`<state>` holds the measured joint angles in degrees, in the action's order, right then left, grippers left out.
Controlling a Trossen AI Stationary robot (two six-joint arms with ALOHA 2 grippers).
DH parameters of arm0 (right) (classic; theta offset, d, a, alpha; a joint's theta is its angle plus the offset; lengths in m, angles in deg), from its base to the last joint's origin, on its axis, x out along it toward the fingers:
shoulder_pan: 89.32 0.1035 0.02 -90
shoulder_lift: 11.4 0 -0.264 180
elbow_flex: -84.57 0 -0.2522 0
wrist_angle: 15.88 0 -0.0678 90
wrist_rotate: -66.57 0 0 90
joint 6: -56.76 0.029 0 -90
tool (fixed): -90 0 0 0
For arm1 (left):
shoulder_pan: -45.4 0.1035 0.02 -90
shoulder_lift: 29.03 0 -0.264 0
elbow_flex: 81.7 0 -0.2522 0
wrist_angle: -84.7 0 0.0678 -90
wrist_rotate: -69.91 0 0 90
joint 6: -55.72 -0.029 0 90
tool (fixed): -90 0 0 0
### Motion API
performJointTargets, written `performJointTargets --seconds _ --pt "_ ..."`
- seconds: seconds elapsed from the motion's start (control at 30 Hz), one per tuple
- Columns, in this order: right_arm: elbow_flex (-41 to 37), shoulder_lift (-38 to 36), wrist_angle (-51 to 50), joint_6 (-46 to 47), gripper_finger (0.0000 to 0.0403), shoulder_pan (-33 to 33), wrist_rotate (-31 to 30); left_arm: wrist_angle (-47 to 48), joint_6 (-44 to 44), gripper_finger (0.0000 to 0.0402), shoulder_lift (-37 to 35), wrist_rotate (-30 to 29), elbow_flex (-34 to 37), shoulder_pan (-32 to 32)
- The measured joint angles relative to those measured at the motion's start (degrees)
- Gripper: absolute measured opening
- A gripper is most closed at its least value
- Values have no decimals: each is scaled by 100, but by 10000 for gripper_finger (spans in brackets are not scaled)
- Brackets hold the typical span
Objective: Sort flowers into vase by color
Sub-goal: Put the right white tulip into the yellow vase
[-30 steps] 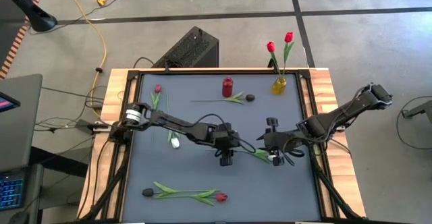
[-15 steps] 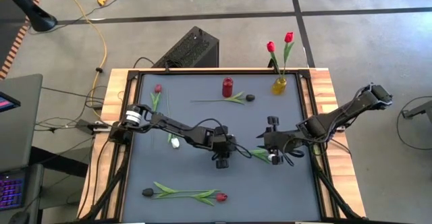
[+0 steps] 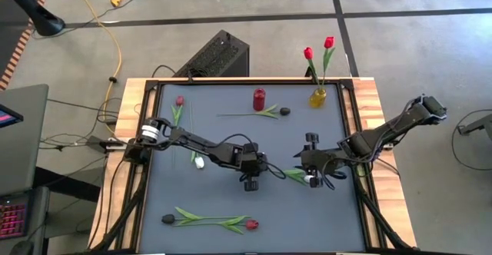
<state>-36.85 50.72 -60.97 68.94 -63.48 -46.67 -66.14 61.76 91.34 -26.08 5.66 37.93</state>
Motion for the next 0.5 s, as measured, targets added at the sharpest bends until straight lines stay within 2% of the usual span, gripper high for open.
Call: performJointTargets --seconds 0.1,0.27,0.43,0.5 --pt "0 -49 -97 21 187 1 -45 159 -128 0 -269 -309 19 5" --pt "-7 -410 -666 524 187 60 -465 608 -260 0 -870 -1144 -3 39" --pt "-9 -829 -780 796 187 435 -865 628 -327 0 -1624 -1623 386 189" --pt "-13 -952 -742 797 187 647 -985 365 -322 0 -1979 -1683 639 278"
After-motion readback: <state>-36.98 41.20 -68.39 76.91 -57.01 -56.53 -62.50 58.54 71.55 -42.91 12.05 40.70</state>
